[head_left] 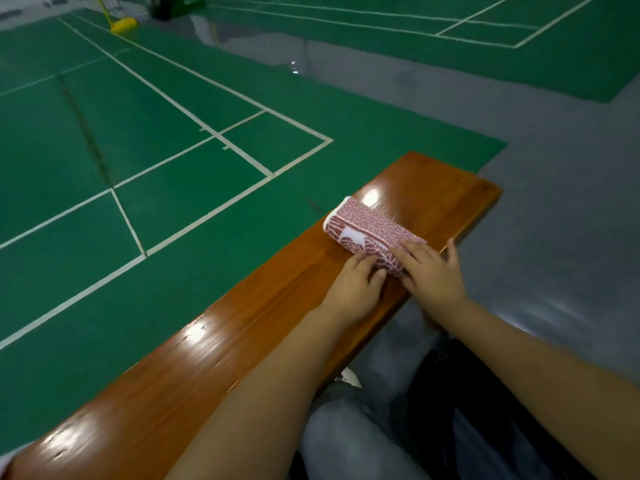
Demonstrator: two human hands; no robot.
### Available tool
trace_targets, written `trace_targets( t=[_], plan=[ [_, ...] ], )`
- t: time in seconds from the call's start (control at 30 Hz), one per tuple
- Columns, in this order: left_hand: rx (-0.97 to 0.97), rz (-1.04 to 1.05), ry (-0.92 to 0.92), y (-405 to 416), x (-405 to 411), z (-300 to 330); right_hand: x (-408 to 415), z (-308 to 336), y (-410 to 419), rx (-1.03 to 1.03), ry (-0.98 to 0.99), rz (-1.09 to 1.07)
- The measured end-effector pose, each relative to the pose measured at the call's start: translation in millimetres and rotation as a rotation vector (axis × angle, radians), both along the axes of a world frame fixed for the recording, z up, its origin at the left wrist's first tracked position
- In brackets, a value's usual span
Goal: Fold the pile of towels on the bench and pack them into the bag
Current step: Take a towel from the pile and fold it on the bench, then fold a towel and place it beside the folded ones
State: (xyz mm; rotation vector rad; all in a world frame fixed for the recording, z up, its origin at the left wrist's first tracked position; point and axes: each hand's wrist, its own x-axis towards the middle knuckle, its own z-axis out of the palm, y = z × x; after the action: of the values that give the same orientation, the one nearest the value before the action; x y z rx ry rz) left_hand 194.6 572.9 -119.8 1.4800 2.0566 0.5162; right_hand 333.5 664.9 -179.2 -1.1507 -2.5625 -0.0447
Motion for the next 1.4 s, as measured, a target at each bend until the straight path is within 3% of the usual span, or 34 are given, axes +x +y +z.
trace_targets(
  t=[0.23, 0.43, 0.6, 0.77, 1.03, 1.13, 1.23, 1.4],
  plan=[
    [0.017, -0.023, 0.026, 55, 5, 10, 11, 10, 68, -0.089, -0.048, -0.193],
    [-0.047, 0.089, 0.016, 39, -3, 10, 17, 22, 87, -0.190, -0.103, -0.165],
    [-0.039, 0.217, -0.072, 6, -5, 21, 9, 44, 56, -0.282, -0.075, -0.125],
    [0.122, 0.407, -0.259, -74, -12, 40, -22, 75, -11, -0.390, 0.106, 0.187],
    [0.234, 0.827, -0.269, -244, -69, 45, -109, 107, -170, -0.559, 0.037, 0.738],
    [0.312, 0.990, -0.151, -318, -91, 59, -142, 113, -236, -0.616, 0.020, 0.885],
    [0.355, 1.162, 0.093, -393, -108, 71, -167, 118, -295, -0.677, -0.028, 1.010],
    [0.135, 1.475, 0.464, -514, -132, 65, -206, 117, -370, -0.730, -0.056, 1.137]
  ],
)
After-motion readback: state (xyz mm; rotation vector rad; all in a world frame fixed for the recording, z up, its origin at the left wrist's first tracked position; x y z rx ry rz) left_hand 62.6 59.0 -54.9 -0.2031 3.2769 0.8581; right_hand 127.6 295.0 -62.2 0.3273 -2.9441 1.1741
